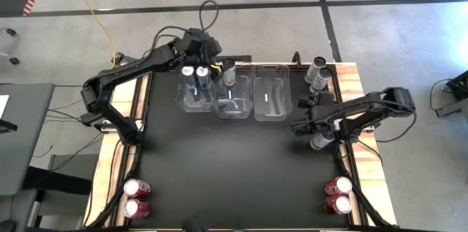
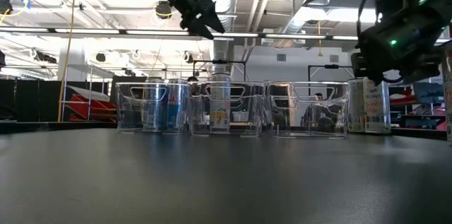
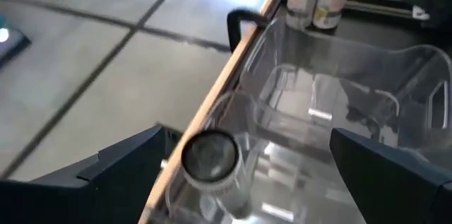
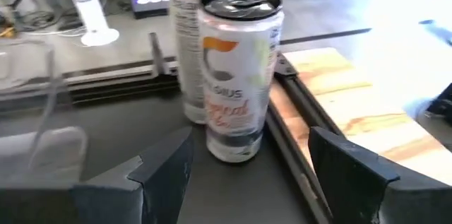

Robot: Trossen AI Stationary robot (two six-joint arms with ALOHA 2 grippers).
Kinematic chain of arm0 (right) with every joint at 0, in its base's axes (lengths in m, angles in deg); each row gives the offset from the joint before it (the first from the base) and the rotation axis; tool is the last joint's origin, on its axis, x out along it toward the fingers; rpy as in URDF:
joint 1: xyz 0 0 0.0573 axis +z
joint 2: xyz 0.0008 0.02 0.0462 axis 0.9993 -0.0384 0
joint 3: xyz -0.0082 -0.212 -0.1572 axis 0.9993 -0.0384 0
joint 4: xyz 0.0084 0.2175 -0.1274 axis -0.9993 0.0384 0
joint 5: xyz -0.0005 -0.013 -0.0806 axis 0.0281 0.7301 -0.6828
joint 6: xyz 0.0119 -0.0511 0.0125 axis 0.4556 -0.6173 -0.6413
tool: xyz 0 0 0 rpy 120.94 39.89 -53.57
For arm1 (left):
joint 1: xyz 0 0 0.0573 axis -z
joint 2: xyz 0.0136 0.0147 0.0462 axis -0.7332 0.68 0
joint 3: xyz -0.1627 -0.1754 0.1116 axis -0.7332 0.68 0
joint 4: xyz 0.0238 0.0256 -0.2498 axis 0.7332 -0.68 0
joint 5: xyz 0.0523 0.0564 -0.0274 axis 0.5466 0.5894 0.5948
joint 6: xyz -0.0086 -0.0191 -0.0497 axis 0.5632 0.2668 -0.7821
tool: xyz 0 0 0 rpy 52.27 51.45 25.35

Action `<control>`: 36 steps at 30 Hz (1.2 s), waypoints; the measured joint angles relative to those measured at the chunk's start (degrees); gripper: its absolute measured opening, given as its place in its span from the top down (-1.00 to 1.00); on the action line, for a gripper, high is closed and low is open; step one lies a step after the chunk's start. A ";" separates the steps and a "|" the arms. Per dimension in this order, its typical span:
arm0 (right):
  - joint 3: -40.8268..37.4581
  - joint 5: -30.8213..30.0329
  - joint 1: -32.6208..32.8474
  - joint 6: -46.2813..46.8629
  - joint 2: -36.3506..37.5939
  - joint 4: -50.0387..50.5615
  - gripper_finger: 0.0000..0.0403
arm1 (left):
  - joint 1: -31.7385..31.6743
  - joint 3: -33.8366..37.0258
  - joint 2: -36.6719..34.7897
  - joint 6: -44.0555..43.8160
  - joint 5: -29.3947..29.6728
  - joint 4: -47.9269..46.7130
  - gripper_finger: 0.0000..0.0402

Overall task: Sort soda cans
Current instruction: Put the center white-yellow soda can into the center transparent bin

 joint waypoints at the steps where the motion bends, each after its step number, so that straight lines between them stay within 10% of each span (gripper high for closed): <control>1: 0.00 0.04 -0.99 -0.12 0.00 0.05 -0.48 | 0.00 -0.02 0.06 0.19 0.00 -0.17 -0.97; 10: 1.14 9.61 -6.15 -4.29 0.24 -2.58 -0.47 | -0.56 0.06 0.18 1.38 0.18 0.79 -0.97; 23: -4.35 -1.65 1.57 4.19 0.22 -9.56 -0.47 | -2.45 0.06 0.18 3.25 0.02 -1.97 -0.97; 36: -7.54 -8.28 -4.66 -0.46 0.20 -15.05 -0.83 | -3.02 0.02 0.18 2.47 0.02 -5.47 -0.97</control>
